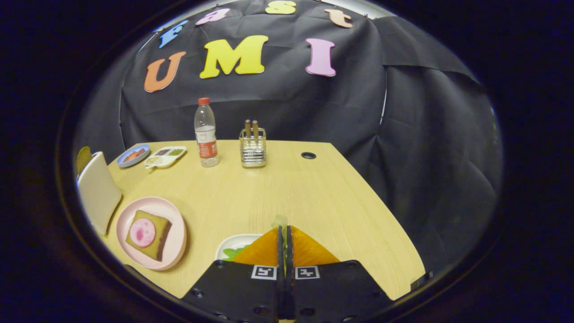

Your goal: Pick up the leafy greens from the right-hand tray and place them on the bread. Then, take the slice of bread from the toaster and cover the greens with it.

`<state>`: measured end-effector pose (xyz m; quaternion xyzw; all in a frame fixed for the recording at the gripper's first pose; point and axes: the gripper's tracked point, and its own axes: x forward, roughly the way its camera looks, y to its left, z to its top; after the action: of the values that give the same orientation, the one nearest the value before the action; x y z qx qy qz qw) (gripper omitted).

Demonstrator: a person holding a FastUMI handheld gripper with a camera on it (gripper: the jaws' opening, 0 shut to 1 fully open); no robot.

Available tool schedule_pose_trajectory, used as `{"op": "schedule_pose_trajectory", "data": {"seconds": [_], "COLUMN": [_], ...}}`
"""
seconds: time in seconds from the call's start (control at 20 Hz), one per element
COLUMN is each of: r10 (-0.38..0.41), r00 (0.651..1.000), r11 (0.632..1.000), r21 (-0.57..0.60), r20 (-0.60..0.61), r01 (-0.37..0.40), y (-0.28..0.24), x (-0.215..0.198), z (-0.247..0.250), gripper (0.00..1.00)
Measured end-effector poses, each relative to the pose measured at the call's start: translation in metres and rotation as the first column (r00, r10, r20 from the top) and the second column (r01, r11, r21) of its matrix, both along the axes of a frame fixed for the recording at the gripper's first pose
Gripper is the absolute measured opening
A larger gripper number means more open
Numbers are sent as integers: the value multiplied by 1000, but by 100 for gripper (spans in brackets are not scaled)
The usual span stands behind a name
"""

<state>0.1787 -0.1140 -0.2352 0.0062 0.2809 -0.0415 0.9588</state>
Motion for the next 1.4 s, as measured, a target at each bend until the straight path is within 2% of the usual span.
{"op": "schedule_pose_trajectory", "data": {"seconds": [0.65, 0.85, 1.15, 1.4], "r10": [93, 155, 260, 359], "r00": [990, 981, 956, 927], "r11": [996, 988, 964, 924], "r21": [-10, -23, 24, 103], "r20": [106, 116, 133, 106], "r01": [-92, -153, -266, -369], "y": [87, 132, 216, 293], "x": [-20, -28, -46, -55], "z": [71, 81, 94, 80], "gripper": [0, 0, 0, 0]}}
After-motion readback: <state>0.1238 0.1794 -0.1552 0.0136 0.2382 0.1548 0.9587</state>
